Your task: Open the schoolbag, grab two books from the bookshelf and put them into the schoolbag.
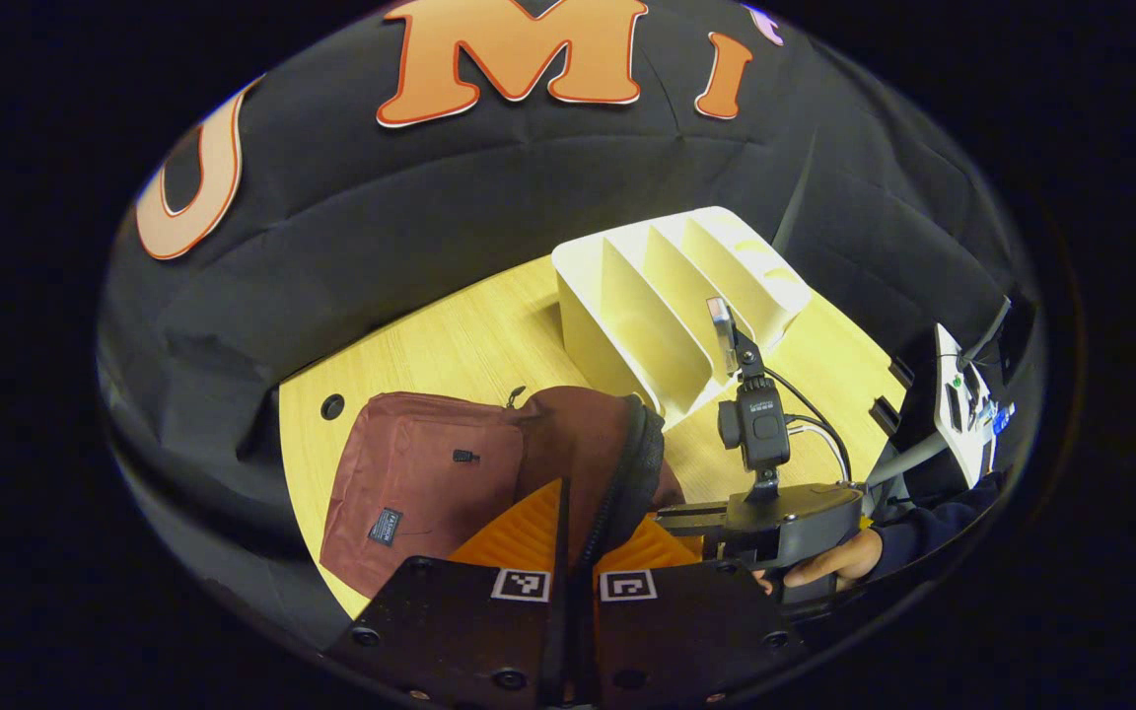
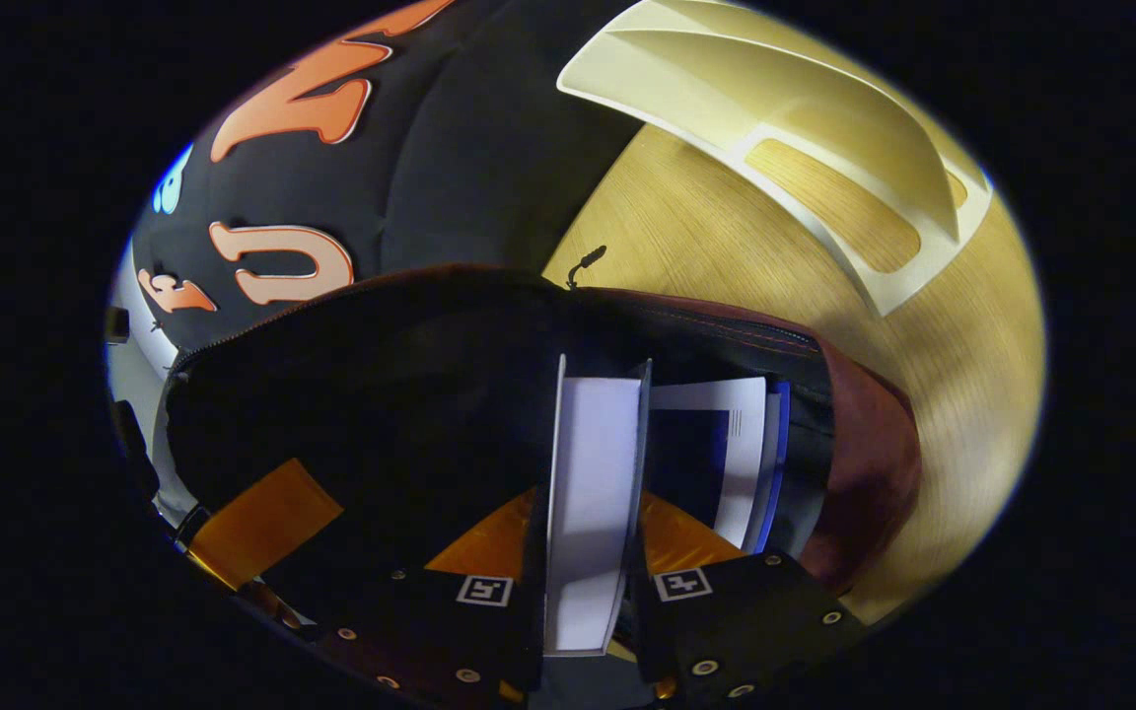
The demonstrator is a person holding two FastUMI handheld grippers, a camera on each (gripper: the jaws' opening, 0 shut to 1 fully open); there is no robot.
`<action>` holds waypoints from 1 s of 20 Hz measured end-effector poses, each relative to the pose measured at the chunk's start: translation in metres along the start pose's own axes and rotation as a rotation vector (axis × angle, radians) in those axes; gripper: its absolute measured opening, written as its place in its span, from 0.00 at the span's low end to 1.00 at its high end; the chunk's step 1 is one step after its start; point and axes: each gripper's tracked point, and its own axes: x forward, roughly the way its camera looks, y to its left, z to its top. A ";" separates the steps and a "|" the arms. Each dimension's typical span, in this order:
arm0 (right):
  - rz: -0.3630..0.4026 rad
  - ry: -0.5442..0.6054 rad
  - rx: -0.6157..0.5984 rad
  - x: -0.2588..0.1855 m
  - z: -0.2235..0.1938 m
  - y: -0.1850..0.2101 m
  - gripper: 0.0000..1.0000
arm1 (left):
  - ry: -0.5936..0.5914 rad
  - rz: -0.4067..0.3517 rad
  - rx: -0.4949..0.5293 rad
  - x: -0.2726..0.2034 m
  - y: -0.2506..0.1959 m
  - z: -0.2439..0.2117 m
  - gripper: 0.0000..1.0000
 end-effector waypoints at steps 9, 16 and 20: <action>-0.234 -0.114 -0.228 -0.099 0.046 -0.035 0.96 | -0.027 0.010 -0.012 0.011 0.005 -0.017 0.05; -0.333 -0.201 -0.388 -0.189 0.105 -0.054 0.97 | -0.026 0.061 -0.111 0.028 -0.023 -0.035 0.42; -0.326 -0.206 -0.439 -0.219 0.118 -0.057 0.97 | -0.022 0.090 -0.161 0.031 -0.049 -0.039 0.97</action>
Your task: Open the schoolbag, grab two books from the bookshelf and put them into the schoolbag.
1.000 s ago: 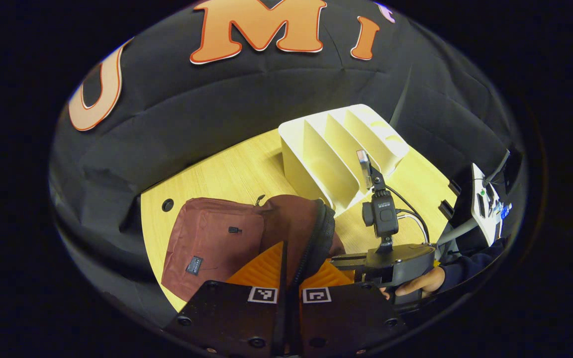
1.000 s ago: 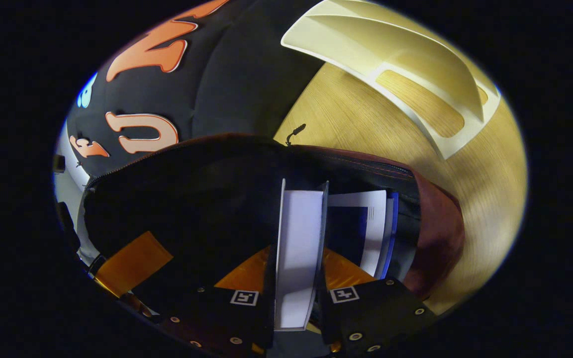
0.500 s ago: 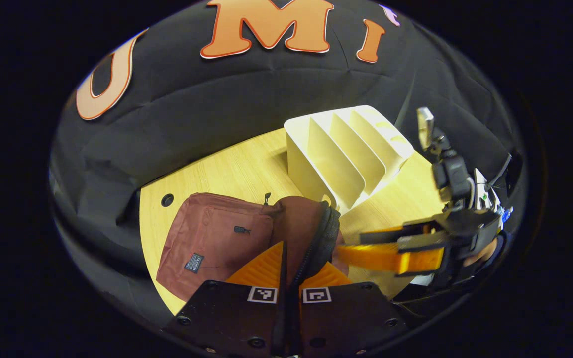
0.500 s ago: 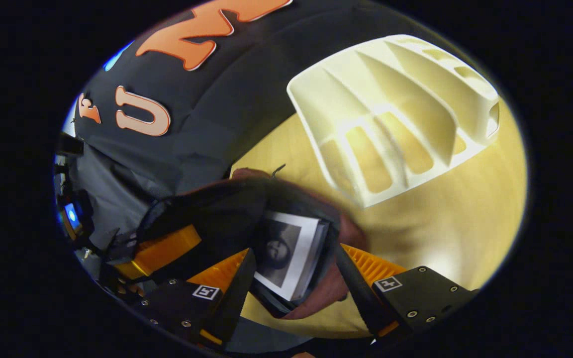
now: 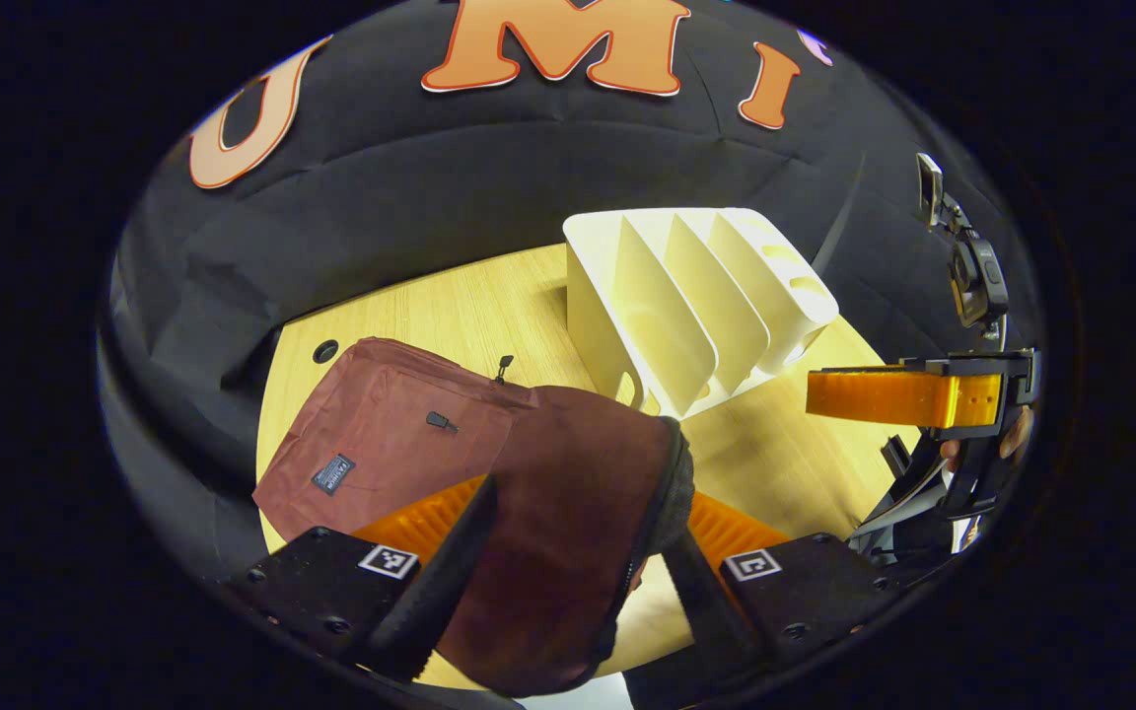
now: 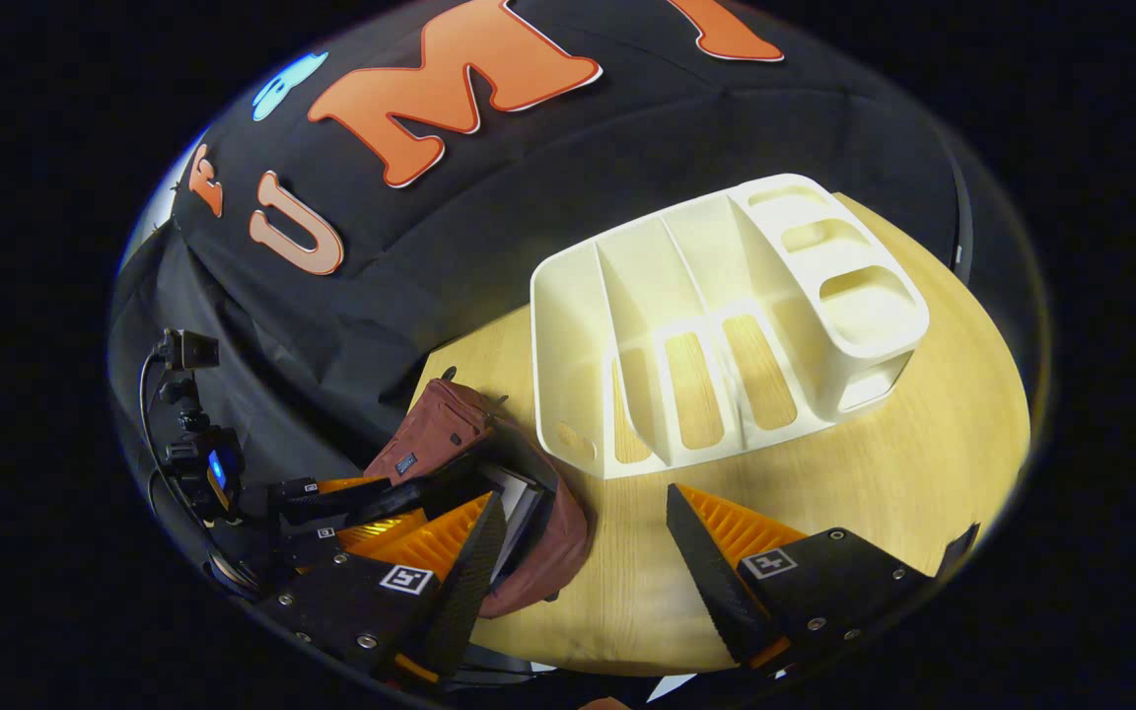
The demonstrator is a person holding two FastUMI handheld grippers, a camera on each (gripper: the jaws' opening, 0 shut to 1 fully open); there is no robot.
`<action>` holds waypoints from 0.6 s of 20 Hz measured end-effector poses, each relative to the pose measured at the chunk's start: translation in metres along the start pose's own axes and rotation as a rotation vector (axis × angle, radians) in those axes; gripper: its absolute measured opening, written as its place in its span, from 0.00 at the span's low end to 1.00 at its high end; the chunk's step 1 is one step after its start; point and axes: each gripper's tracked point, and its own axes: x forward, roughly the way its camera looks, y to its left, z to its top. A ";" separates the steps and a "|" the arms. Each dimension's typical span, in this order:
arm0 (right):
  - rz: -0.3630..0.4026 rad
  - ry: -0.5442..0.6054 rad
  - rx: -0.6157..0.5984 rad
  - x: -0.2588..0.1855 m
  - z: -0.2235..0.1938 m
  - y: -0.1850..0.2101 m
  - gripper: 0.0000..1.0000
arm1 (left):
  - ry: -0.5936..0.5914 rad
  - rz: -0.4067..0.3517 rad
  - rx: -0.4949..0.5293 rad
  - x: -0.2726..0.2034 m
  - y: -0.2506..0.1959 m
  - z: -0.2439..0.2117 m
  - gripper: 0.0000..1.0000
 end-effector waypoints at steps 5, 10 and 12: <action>-0.019 -0.096 -0.115 -0.032 0.035 -0.019 0.97 | -0.095 0.045 -0.026 -0.012 -0.041 0.025 0.99; -0.036 -0.266 -0.228 -0.075 0.085 -0.033 0.98 | -0.305 0.089 -0.063 -0.035 -0.091 0.080 0.99; -0.041 -0.347 -0.281 -0.096 0.103 -0.035 0.97 | -0.411 0.115 -0.074 -0.048 -0.107 0.103 0.98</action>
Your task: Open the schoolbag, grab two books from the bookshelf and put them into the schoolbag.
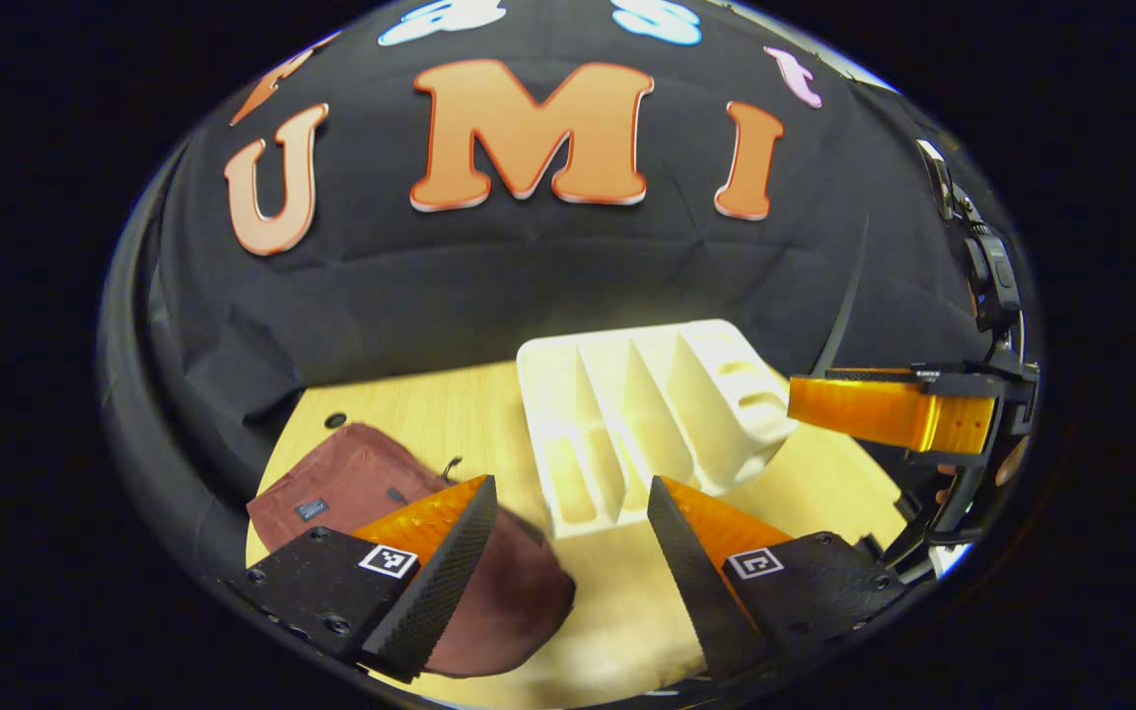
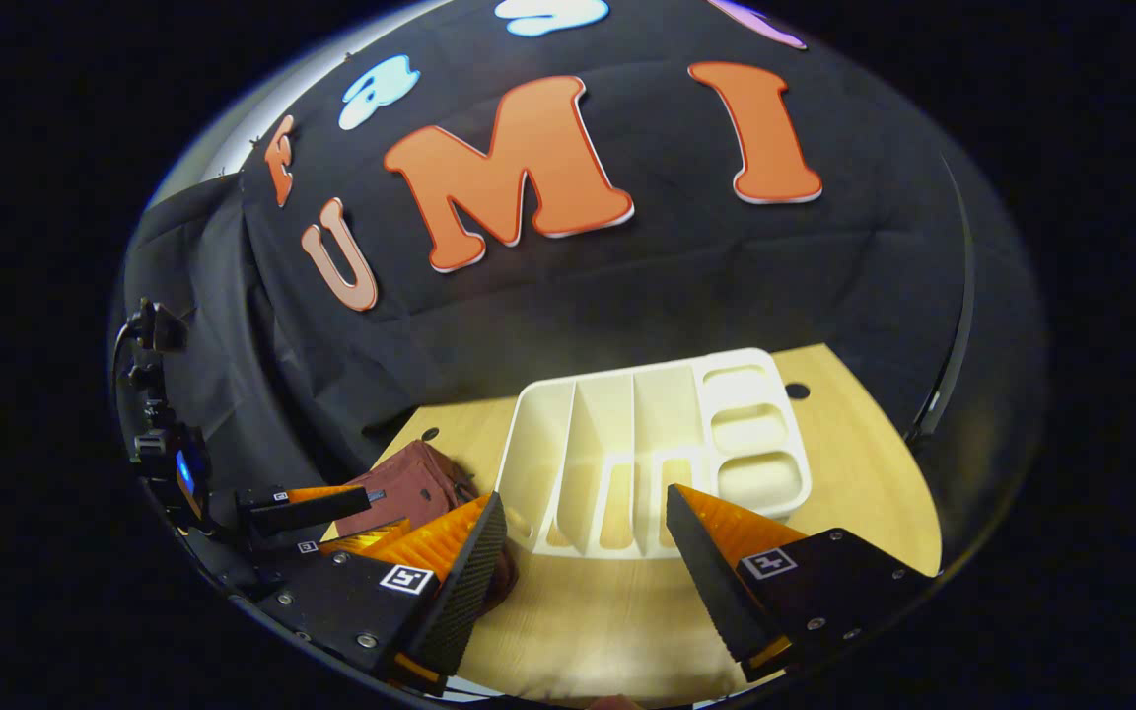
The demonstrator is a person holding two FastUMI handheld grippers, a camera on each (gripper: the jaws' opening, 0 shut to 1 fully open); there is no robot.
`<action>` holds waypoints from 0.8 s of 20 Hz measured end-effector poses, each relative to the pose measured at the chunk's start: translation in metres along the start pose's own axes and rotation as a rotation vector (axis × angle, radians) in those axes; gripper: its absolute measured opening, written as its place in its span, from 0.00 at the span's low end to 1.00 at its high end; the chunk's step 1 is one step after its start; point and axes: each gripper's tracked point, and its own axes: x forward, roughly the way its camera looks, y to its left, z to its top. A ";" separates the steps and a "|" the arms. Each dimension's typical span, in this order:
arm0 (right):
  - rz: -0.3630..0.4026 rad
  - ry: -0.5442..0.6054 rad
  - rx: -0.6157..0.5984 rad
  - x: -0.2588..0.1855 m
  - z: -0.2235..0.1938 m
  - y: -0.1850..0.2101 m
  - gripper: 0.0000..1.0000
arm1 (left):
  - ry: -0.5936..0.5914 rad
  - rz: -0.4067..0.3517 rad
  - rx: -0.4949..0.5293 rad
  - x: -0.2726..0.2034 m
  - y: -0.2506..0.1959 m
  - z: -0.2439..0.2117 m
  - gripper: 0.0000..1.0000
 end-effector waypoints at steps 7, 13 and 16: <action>-0.074 -0.232 -0.177 -0.041 0.043 -0.023 0.97 | -0.207 0.167 -0.014 -0.035 -0.035 0.045 1.00; -0.066 -0.286 -0.188 -0.061 0.045 -0.019 0.97 | -0.319 0.269 -0.031 -0.057 -0.023 0.067 0.98; -0.068 -0.299 -0.181 -0.059 0.040 -0.009 0.97 | -0.415 0.283 -0.001 -0.071 -0.020 0.084 0.98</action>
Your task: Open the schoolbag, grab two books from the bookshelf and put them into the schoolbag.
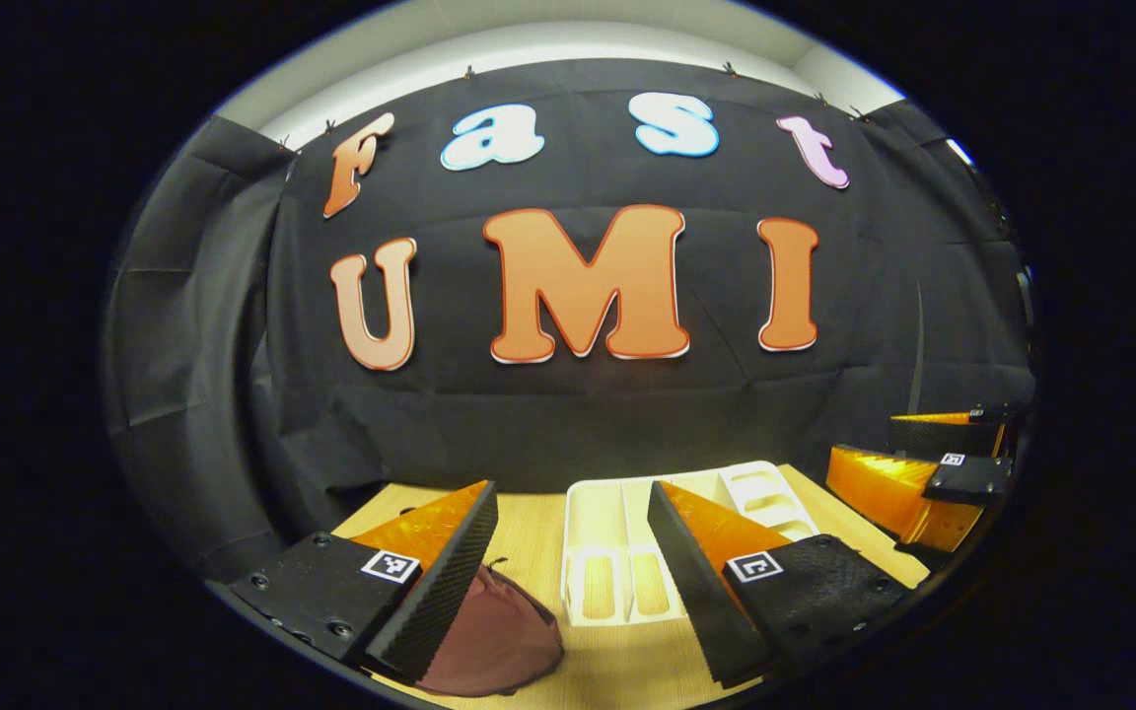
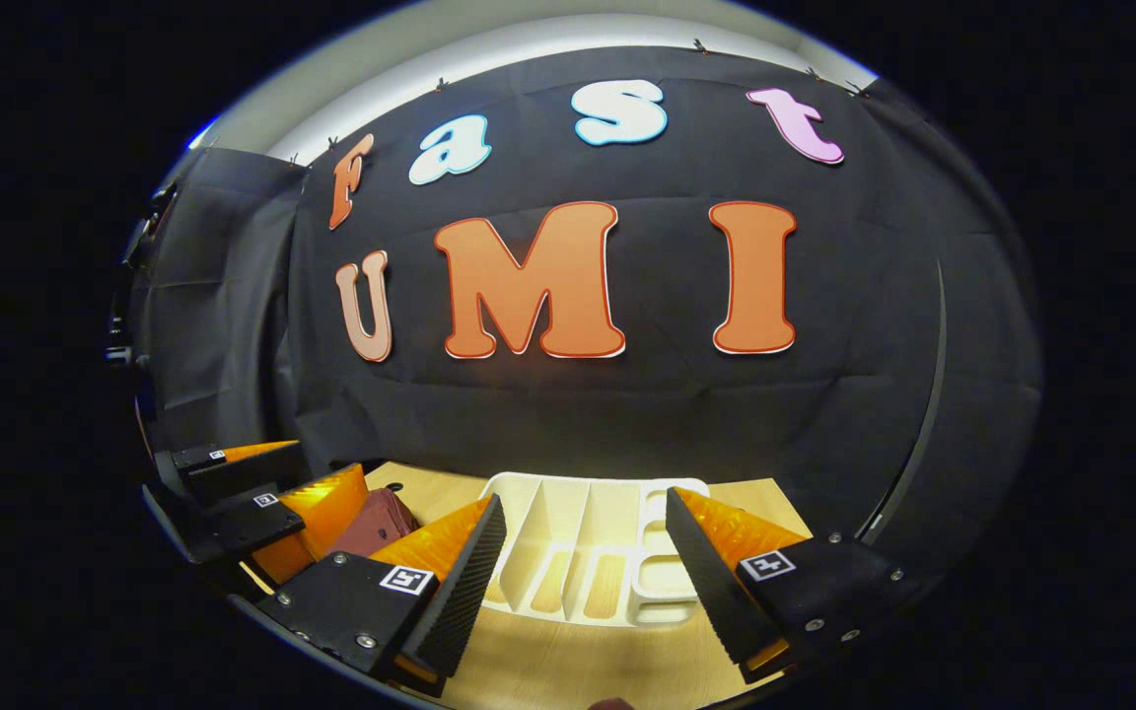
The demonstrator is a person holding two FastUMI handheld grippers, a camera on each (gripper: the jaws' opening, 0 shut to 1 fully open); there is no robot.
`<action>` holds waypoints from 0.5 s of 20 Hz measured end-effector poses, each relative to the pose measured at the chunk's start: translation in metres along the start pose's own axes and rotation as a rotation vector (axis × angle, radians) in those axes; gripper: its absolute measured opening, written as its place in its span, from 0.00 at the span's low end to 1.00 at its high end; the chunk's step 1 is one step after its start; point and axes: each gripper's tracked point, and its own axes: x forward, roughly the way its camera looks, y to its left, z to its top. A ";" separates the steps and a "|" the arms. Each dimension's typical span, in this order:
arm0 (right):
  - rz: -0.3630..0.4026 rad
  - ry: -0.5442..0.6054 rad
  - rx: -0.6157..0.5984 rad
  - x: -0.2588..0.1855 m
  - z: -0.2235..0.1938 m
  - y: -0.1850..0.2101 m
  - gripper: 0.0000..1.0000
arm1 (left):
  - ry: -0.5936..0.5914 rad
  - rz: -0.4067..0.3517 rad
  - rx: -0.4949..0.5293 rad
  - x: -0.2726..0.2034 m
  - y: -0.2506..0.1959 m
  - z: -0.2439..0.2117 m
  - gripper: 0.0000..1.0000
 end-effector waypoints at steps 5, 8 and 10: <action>-0.018 -0.039 -0.018 0.000 0.008 0.014 0.97 | -0.090 -0.027 0.059 -0.004 0.002 0.026 0.96; -0.045 -0.056 -0.026 0.002 0.012 0.015 0.97 | -0.087 -0.036 0.089 -0.004 0.005 0.022 0.96; -0.055 -0.049 -0.031 0.002 0.008 0.018 0.97 | -0.074 -0.048 0.079 -0.001 0.003 0.017 0.94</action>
